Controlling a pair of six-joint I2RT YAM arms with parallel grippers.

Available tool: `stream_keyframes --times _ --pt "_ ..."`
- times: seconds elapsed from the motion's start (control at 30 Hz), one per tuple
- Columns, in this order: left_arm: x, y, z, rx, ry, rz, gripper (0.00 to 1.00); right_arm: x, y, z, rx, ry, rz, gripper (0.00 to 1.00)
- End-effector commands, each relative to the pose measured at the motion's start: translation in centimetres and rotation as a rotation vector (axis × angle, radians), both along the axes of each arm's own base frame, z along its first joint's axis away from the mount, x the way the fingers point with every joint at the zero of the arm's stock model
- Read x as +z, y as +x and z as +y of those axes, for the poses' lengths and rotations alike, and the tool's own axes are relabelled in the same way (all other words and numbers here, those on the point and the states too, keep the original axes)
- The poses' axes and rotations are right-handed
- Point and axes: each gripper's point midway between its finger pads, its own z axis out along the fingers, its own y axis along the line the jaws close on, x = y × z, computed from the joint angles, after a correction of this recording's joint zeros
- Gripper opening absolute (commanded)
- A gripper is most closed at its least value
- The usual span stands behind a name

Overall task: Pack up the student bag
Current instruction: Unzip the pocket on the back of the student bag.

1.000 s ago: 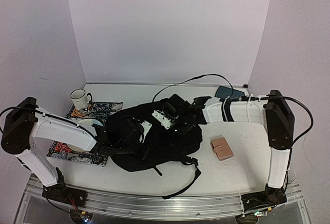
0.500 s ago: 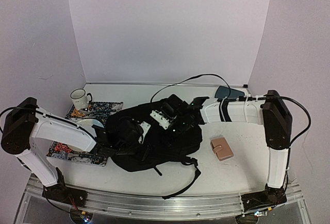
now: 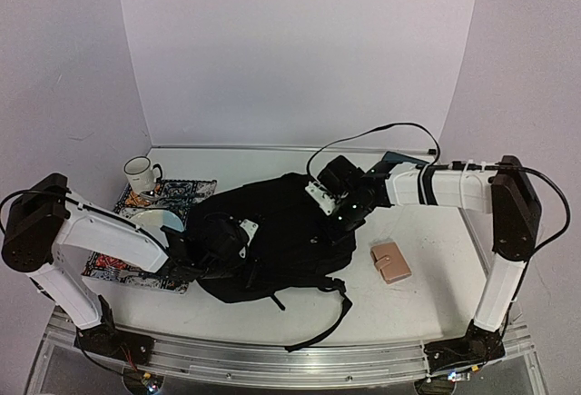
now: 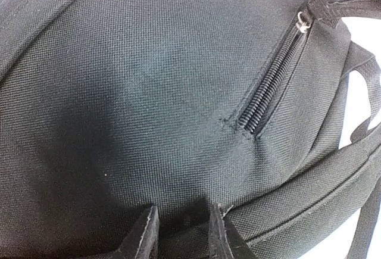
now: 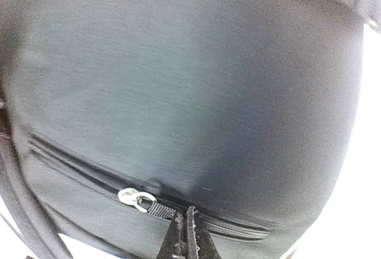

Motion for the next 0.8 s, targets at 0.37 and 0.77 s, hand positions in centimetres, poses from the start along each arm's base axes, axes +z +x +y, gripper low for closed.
stream_keyframes --times 0.37,0.77 --pt "-4.4 -1.5 5.7 0.089 0.168 0.104 0.26 -3.2 5.2 -14.9 -0.445 -0.075 0.089 0.0" --pt "4.5 0.7 1.3 0.01 -0.002 -0.042 0.56 2.6 2.8 -7.7 -0.218 0.167 0.047 0.55"
